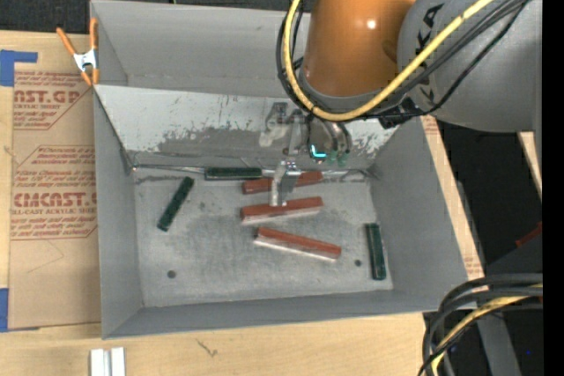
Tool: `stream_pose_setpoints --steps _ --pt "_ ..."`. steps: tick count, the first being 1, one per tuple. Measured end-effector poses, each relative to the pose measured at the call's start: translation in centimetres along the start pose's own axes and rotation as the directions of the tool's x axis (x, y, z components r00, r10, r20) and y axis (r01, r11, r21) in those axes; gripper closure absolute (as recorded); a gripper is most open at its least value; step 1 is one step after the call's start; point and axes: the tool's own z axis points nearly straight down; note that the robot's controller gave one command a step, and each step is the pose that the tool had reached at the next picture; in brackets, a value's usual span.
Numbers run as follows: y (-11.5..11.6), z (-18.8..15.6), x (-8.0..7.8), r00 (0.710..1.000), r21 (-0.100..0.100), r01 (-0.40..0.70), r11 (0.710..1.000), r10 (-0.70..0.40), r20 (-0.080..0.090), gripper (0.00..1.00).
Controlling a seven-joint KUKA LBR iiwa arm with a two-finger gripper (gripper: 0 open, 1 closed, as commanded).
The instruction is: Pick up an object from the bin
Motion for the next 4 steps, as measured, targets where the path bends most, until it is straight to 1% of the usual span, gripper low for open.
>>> stream_pose_setpoints --steps 1,2,3,4 --pt "0.0 -0.4 -0.2 1.000 -0.001 -0.001 1.000 0.001 0.008 0.00" --pt "-1.4 6.0 2.3 0.999 0.001 0.049 0.999 -0.049 0.011 0.00" --pt "-3.2 13.4 2.6 0.978 0.002 0.210 0.978 -0.210 0.011 0.00" --pt "-3.9 15.7 3.0 0.967 0.003 0.251 0.968 -0.251 0.037 1.00"
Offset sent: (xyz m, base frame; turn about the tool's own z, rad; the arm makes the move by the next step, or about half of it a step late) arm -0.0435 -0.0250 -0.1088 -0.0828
